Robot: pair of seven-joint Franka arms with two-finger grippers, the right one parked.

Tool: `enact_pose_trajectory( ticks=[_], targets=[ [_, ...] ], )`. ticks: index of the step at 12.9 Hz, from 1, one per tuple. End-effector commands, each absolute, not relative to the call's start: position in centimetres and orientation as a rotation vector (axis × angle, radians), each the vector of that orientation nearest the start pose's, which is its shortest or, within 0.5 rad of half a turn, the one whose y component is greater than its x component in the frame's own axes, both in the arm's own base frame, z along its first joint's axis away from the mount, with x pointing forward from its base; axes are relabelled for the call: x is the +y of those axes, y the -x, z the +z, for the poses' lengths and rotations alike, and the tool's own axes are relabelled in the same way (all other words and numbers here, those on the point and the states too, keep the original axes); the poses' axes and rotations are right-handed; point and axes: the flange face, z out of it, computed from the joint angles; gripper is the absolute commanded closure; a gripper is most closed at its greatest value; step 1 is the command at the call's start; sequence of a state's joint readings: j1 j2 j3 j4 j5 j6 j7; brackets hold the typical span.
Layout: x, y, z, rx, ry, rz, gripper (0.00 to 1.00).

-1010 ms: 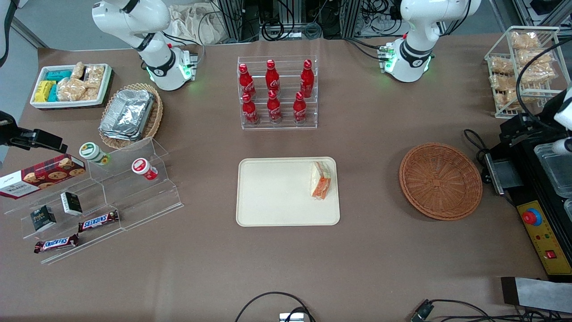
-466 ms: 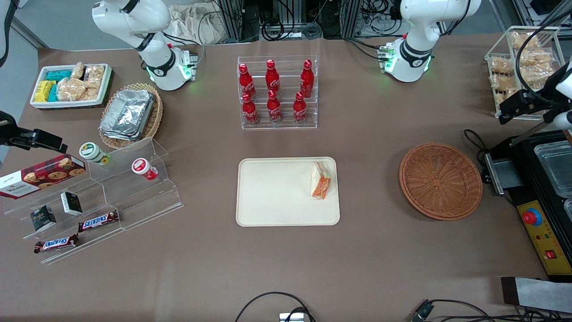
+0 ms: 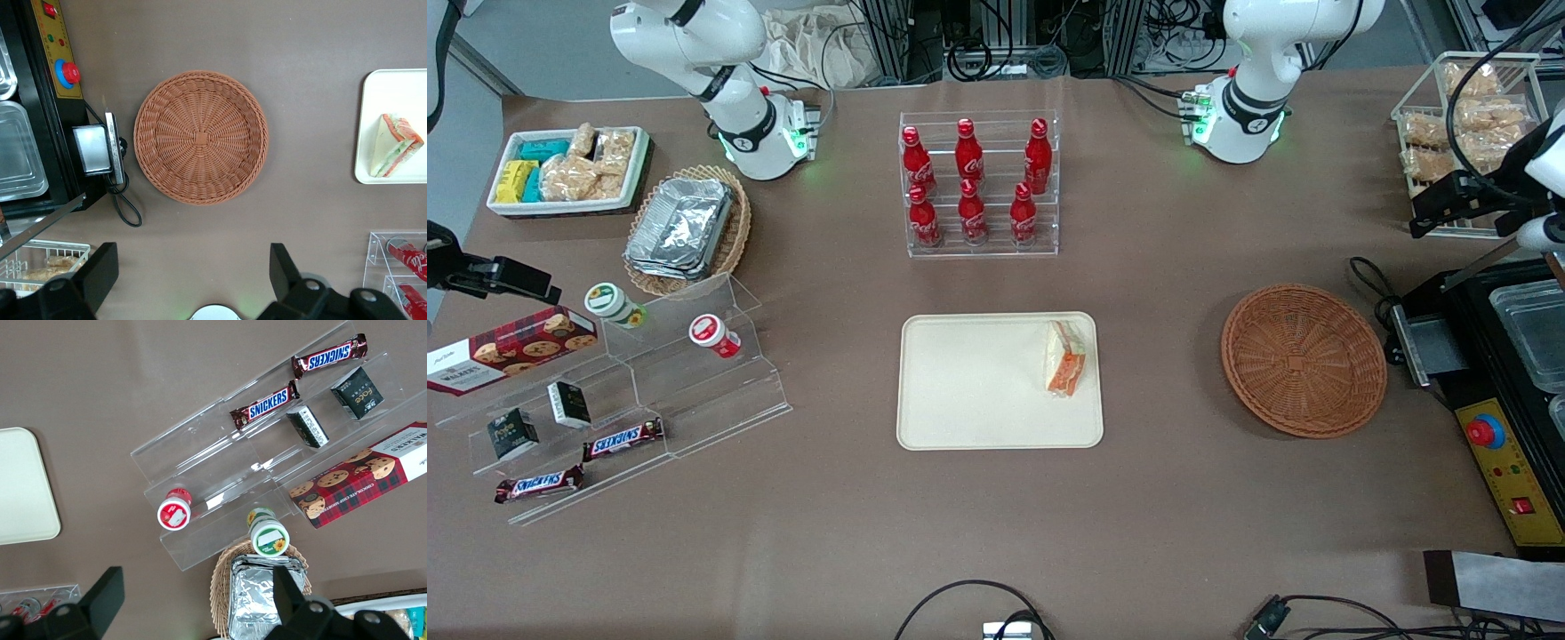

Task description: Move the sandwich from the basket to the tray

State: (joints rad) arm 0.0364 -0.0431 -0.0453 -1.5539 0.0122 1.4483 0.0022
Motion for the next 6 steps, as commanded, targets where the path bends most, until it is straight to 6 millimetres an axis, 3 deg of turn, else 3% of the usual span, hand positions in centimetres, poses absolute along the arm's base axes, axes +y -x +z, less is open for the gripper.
enact_pose_trajectory(
  ticks=[1,6],
  targets=[
    [-0.7,-52.6,64.8,0.005,3.14,0.12,0.0],
    [-1.8,-52.7,64.4,0.029,3.136,0.135,0.0]
  ],
)
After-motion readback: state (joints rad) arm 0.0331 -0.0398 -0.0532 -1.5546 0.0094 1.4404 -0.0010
